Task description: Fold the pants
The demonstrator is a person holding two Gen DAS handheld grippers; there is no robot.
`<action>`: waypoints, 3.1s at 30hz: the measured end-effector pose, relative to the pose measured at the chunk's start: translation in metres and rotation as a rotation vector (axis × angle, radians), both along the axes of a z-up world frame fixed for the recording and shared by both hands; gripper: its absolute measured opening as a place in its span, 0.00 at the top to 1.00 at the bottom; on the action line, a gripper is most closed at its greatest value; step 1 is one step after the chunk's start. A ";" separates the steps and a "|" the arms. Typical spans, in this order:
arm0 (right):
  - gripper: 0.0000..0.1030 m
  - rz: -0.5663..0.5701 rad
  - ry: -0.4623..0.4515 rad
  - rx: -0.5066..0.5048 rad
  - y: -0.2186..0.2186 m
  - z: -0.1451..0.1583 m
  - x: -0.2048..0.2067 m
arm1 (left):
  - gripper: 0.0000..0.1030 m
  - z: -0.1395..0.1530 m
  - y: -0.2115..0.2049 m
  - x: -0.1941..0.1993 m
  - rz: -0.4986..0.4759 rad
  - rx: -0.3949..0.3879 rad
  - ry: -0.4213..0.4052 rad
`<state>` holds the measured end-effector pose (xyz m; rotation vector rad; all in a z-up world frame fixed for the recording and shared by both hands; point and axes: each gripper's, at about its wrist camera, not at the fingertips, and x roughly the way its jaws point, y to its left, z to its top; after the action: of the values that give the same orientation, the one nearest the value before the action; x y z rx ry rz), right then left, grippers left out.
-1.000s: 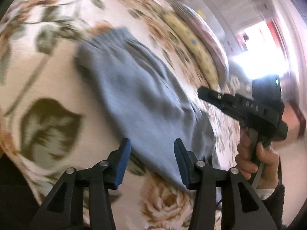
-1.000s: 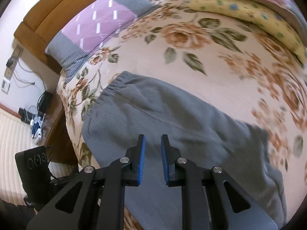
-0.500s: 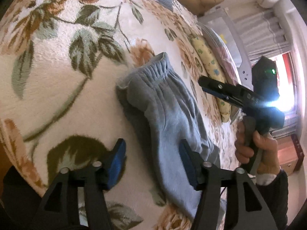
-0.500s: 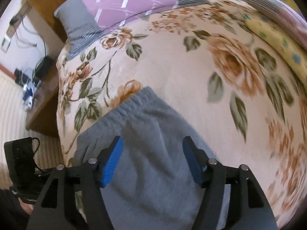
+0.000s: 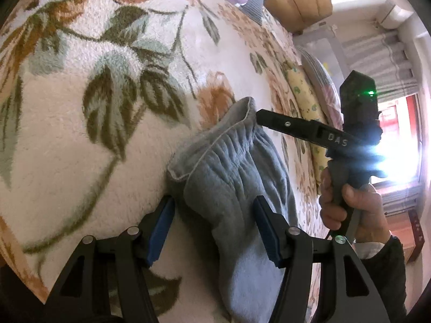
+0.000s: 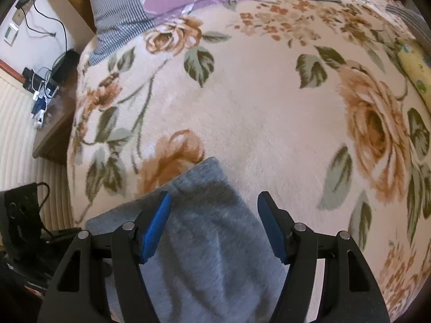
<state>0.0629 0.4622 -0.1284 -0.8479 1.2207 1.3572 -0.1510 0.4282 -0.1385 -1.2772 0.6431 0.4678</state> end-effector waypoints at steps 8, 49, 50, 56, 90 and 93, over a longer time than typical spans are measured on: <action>0.50 0.049 0.005 -0.014 0.007 -0.025 -0.013 | 0.48 0.001 -0.002 0.017 0.007 0.090 0.067; 0.94 -0.564 0.043 0.425 -0.367 0.156 0.038 | 0.80 0.148 -0.241 0.098 -0.548 0.310 -0.184; 0.94 -0.578 0.043 0.427 -0.376 0.156 0.038 | 0.80 0.148 -0.248 0.100 -0.563 0.313 -0.182; 0.94 -0.634 0.043 0.444 -0.419 0.154 0.036 | 0.80 0.147 -0.277 0.105 -0.637 0.333 -0.172; 0.94 -0.823 0.099 0.516 -0.546 0.127 0.032 | 0.80 0.136 -0.371 0.136 -0.837 0.453 -0.094; 0.94 -0.842 0.105 0.528 -0.560 0.124 0.032 | 0.80 0.135 -0.381 0.138 -0.861 0.476 -0.090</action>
<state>0.0946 -0.0974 -0.0040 0.1278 1.0351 0.9386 -0.0130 0.0469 -0.0035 -0.4850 0.8695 -0.1522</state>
